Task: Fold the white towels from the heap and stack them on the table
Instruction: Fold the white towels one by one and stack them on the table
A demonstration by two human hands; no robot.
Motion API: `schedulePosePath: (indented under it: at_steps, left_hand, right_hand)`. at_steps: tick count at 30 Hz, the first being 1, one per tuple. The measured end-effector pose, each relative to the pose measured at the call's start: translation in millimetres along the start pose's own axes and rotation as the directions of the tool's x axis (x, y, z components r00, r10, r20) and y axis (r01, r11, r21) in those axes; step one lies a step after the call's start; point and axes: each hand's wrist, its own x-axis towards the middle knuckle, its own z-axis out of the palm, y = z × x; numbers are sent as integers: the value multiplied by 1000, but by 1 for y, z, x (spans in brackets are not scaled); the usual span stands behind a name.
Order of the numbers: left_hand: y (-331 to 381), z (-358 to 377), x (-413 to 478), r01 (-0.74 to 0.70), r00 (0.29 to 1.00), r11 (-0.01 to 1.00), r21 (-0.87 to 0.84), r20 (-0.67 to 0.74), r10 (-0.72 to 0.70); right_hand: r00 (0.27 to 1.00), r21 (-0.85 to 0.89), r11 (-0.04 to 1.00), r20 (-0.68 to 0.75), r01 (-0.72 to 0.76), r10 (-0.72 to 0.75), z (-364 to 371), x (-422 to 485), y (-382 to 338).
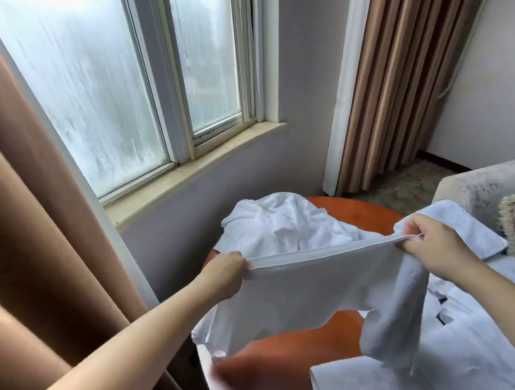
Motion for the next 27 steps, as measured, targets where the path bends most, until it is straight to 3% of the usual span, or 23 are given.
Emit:
schedulePosePath:
  at_steps: [8,15,21,27]
  left_hand:
    - [-12,-2,-5,138,982,982,128,115,-152]
    - [-35,2,-12,84,987,989,125,128,-100]
    - [-42,-8,-11,106,971,991,-87,222,-84]
    - [-43,-5,-3,92,988,921,-379,151,-36]
  right_hand:
    - [1000,-40,999,-13,6,-7,1,1,-8]
    - [999,-66,997,9,-37,38,2,-1,-8]
    - [989,-121,988,103,-97,110,3,0,-14]
    - [975,-170,963,52,-207,218,6,-1,-18]
